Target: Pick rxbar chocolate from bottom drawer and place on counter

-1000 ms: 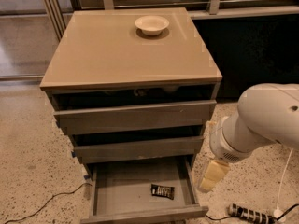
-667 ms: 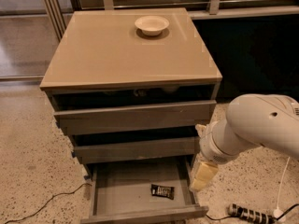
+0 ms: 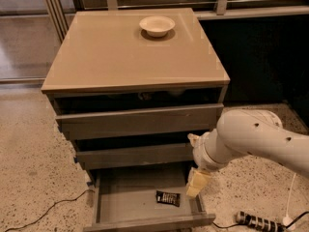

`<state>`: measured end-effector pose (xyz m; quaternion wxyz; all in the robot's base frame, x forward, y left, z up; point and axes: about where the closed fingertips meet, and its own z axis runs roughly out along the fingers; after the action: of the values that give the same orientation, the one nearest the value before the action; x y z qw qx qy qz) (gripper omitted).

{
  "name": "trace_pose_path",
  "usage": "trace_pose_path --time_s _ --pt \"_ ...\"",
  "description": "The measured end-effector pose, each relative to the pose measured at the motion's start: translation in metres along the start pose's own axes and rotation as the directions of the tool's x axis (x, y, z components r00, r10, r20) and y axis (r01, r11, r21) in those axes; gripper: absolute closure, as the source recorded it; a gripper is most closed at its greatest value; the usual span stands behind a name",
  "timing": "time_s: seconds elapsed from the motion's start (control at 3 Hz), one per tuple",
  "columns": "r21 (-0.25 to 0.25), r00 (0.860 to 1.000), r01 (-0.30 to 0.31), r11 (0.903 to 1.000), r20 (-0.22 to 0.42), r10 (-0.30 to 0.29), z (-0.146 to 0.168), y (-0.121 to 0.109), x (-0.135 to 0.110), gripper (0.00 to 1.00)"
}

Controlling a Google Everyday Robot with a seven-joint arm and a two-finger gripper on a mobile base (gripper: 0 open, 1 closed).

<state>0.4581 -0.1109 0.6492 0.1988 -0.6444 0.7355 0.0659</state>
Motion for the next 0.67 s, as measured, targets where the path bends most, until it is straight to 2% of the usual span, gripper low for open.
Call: trace_pose_path --time_s 0.33,0.67 --pt "-0.027 1.000 0.022 0.9994 0.003 -0.022 0.046 0.001 0.004 0.00" --pt "-0.034 1.000 0.020 0.9992 -0.014 -0.020 0.056 0.003 0.015 0.00"
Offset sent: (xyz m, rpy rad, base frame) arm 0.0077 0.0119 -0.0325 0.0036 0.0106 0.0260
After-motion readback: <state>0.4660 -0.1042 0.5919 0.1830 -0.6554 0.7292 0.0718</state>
